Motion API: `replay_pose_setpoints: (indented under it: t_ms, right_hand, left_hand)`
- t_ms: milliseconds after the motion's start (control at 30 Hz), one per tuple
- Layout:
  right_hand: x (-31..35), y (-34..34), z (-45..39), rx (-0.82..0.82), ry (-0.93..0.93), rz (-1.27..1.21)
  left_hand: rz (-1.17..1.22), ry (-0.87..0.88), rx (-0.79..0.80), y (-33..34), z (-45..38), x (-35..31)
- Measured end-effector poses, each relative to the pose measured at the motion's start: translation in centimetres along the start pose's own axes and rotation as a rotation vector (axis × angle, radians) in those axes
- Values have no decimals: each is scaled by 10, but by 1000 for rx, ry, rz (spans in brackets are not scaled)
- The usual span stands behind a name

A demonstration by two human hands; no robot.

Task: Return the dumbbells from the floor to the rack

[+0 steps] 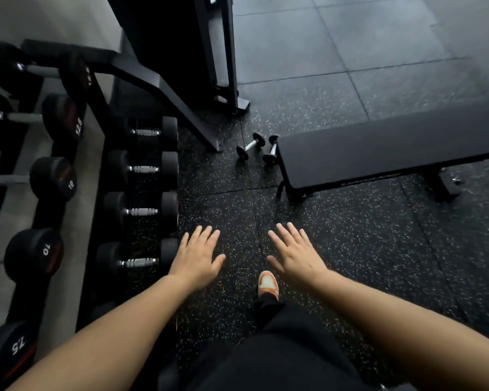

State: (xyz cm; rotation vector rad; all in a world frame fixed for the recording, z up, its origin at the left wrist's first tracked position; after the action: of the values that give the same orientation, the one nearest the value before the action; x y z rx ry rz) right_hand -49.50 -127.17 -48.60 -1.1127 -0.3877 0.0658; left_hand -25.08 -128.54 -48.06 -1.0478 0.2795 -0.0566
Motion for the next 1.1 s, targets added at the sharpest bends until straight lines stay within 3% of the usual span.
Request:
replay_pose_setpoints:
  t_ms: [200, 433, 733, 1100]
  right_hand:
    - [-40, -39, -75, 32, -44, 19]
    - [-73, -75, -154, 17, -30, 5]
    - [-93, -110, -278, 56, 38, 13]
    - [-126, -170, -408, 94, 201, 5]
  left_hand:
    - [48, -72, -6, -46, -85, -12]
    - [59, -39, -4, -89, -166, -14]
    - [85, 6, -5, -142, -296, 43]
    - [60, 21, 127, -202, -440, 108]
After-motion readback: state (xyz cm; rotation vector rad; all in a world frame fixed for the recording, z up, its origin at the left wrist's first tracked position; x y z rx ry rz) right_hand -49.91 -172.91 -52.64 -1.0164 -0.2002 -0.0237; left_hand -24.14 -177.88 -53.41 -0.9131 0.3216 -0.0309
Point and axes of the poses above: each hand's wrist, its own z-axis away from the middle knuckle, its own y-axis out of the palm, x = y × z, the point moved 5 cm from there along -z, towards the middle knuckle, and after that the axes turned 3 degrees about x, right-handed, at the moved point
